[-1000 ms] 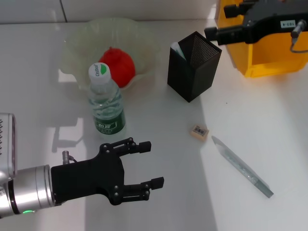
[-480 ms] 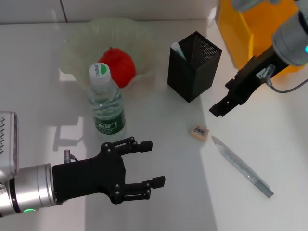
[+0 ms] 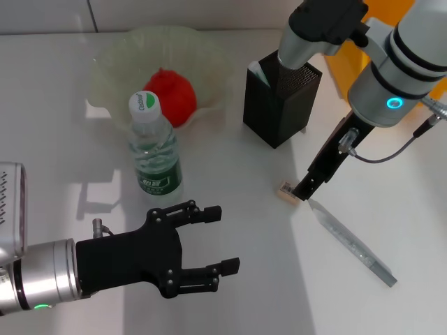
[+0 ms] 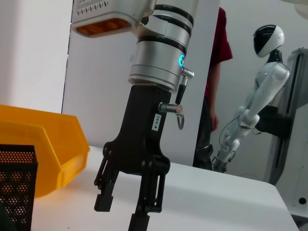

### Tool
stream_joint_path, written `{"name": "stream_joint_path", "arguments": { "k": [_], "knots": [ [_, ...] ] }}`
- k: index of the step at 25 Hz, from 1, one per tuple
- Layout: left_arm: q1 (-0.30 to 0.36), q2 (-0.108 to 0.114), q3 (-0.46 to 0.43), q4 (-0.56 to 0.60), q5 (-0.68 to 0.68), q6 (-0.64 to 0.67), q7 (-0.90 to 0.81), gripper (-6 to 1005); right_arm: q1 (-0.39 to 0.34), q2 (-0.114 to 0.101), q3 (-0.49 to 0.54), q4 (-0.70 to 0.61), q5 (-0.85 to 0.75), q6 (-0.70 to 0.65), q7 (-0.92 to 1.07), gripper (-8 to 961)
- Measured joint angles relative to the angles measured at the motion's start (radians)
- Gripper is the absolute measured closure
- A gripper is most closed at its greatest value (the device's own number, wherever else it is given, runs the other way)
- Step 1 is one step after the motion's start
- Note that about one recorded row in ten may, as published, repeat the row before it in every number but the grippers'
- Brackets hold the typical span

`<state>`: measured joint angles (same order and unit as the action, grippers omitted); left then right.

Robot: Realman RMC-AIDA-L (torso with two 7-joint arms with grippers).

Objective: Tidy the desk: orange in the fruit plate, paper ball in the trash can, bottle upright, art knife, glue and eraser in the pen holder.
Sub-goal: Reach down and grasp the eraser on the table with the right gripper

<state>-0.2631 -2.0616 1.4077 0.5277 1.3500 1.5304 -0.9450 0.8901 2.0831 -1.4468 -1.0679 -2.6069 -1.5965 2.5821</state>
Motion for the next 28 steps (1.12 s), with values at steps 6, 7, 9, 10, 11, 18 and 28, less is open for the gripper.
{"name": "stream_joint_path", "arguments": {
  "k": [6,7,9,10,11,18,28],
  "knots": [
    [-0.002,0.0,-0.005,0.0,0.019,0.0,0.0,187,0.009,0.001,-0.015,0.05,-0.001,0.05,-0.003,179],
    [-0.003,0.0,-0.005,0.0,0.019,0.0,0.0,187,0.012,0.002,-0.018,0.059,-0.001,0.057,-0.003,183],
    [-0.004,0.0,-0.005,0.001,0.019,0.0,0.0,187,0.017,0.002,-0.025,0.078,0.0,0.071,-0.003,189],
    [-0.005,0.0,-0.005,0.002,0.019,0.0,0.0,187,0.019,0.003,-0.03,0.087,0.0,0.077,-0.003,192],
    [-0.006,0.0,-0.005,0.002,0.019,0.0,0.0,187,0.02,0.003,-0.034,0.093,0.001,0.082,-0.004,196],
    [-0.009,0.0,-0.006,0.002,0.02,0.001,0.0,187,0.02,0.005,-0.07,0.119,0.006,0.126,-0.003,219],
    [-0.012,-0.002,-0.006,0.002,0.021,-0.002,0.0,187,0.023,0.007,-0.072,0.146,0.032,0.147,-0.005,271]
  ]
}}
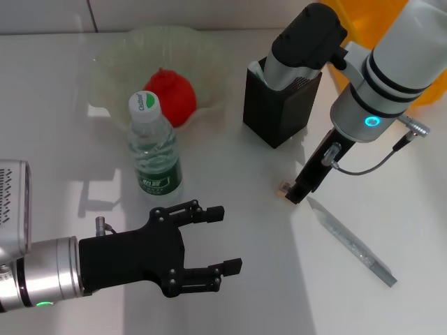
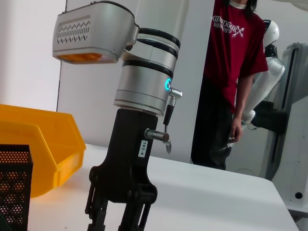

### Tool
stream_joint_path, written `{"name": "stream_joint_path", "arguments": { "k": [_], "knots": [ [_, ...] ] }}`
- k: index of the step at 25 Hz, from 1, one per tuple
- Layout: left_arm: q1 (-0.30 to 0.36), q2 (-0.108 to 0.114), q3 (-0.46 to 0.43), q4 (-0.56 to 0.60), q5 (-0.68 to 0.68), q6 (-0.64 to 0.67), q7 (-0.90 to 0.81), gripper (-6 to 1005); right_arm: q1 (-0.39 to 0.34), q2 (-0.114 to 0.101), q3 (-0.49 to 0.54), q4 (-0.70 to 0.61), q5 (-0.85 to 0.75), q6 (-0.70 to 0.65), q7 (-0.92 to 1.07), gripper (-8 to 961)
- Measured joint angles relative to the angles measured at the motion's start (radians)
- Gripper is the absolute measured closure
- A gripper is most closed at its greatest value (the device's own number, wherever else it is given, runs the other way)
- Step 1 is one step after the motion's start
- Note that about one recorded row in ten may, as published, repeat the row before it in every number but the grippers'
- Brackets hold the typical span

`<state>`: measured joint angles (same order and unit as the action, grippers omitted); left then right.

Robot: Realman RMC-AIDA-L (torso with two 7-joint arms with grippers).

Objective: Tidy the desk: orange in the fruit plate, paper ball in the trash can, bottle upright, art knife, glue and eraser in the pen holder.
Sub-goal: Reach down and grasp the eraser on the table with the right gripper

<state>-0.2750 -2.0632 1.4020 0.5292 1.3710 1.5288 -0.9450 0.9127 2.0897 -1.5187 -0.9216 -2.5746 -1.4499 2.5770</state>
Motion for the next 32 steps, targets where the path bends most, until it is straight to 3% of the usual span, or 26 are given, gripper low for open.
{"name": "stream_joint_path", "arguments": {
  "k": [9,32],
  "knots": [
    [-0.003,0.0,0.0,0.0,0.0,-0.001,0.0,187,0.001,0.0,0.0,0.014,0.007,0.022,-0.008,482],
    [-0.003,-0.002,0.006,0.0,0.0,-0.005,0.0,187,0.019,-0.001,-0.029,0.075,0.038,0.063,-0.027,522]
  ]
}}
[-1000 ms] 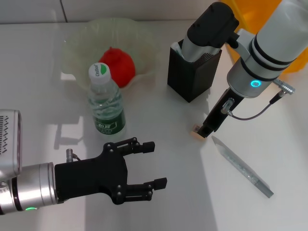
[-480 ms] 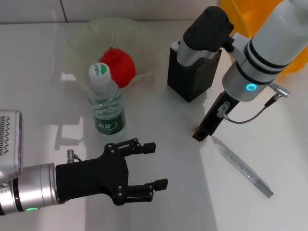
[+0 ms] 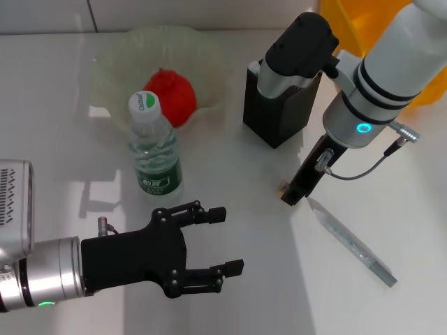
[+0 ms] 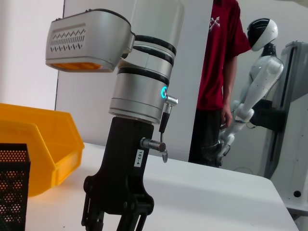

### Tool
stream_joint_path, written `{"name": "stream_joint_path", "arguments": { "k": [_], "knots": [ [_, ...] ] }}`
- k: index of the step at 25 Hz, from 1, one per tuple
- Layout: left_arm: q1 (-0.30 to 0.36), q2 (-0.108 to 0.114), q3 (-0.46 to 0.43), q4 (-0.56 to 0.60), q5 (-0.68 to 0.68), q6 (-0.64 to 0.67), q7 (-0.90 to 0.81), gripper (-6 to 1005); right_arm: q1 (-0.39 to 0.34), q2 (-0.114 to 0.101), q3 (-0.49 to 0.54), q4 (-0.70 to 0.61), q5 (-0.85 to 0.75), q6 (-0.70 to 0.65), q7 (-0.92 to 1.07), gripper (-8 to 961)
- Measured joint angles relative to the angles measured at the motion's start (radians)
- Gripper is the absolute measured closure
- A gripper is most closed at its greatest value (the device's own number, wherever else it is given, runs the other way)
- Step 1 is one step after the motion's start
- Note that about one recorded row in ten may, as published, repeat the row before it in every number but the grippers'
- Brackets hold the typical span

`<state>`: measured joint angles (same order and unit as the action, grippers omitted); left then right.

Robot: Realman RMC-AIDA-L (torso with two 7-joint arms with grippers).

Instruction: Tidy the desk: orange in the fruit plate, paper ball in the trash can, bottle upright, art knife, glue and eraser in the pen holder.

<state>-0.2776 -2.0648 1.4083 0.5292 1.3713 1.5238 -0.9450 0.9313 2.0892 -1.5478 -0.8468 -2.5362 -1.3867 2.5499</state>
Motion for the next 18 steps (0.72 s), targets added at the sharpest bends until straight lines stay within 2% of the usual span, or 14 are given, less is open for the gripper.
{"name": "stream_joint_path", "arguments": {
  "k": [13,18],
  "knots": [
    [0.0,-0.001,-0.004,0.0,0.0,-0.001,0.0,187,0.017,0.0,-0.027,0.038,0.002,0.023,0.0,549],
    [-0.001,-0.002,-0.006,0.0,0.0,-0.001,0.0,187,0.014,0.0,-0.026,0.026,0.003,0.019,0.0,719]
  ]
}}
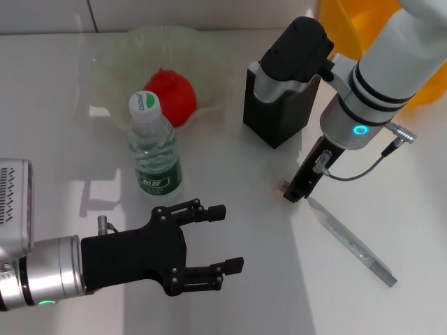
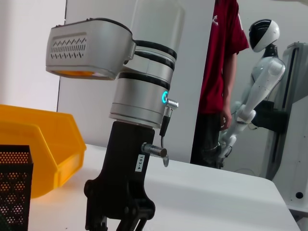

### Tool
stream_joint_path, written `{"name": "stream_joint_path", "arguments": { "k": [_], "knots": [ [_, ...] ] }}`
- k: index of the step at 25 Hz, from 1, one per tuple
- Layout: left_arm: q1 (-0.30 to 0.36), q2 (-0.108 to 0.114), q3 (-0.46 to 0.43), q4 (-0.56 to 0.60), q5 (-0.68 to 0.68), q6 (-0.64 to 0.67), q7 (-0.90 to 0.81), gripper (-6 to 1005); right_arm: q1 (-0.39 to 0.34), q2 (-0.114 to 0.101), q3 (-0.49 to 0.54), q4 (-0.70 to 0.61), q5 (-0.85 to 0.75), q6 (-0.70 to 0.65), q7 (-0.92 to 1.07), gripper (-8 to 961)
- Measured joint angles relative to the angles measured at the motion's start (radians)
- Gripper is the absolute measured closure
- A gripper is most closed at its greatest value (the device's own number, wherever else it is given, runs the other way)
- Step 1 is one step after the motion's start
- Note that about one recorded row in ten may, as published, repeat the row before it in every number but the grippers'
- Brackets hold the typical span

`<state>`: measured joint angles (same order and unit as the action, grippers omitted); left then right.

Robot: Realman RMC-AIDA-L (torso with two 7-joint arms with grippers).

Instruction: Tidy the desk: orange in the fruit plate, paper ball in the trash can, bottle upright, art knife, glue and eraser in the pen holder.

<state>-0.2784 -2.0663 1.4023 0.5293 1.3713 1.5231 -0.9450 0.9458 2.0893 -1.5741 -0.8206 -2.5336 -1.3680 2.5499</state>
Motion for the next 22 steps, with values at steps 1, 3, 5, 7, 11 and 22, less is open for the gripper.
{"name": "stream_joint_path", "arguments": {
  "k": [1,3,5,7,11,22],
  "knots": [
    [0.0,0.0,-0.001,0.0,0.0,0.0,0.0,187,-0.004,0.0,0.002,-0.015,0.0,-0.004,0.0,719],
    [0.0,0.0,-0.001,0.0,0.0,0.001,0.0,187,-0.016,-0.001,0.007,-0.054,0.001,-0.019,0.003,718],
    [-0.001,0.0,-0.001,0.0,0.0,0.002,0.0,187,-0.032,-0.004,0.012,-0.101,0.001,-0.038,0.007,718],
    [-0.001,0.001,-0.001,0.0,0.0,0.004,0.0,187,-0.051,-0.005,0.019,-0.158,0.001,-0.067,0.009,717],
    [-0.001,0.001,-0.001,0.0,0.0,0.005,0.0,187,-0.078,-0.006,0.076,-0.286,-0.015,-0.133,0.011,716],
    [-0.002,0.002,0.0,0.0,0.0,0.004,0.0,187,-0.107,-0.011,0.296,-0.563,-0.063,-0.219,0.013,714]
  ]
}}
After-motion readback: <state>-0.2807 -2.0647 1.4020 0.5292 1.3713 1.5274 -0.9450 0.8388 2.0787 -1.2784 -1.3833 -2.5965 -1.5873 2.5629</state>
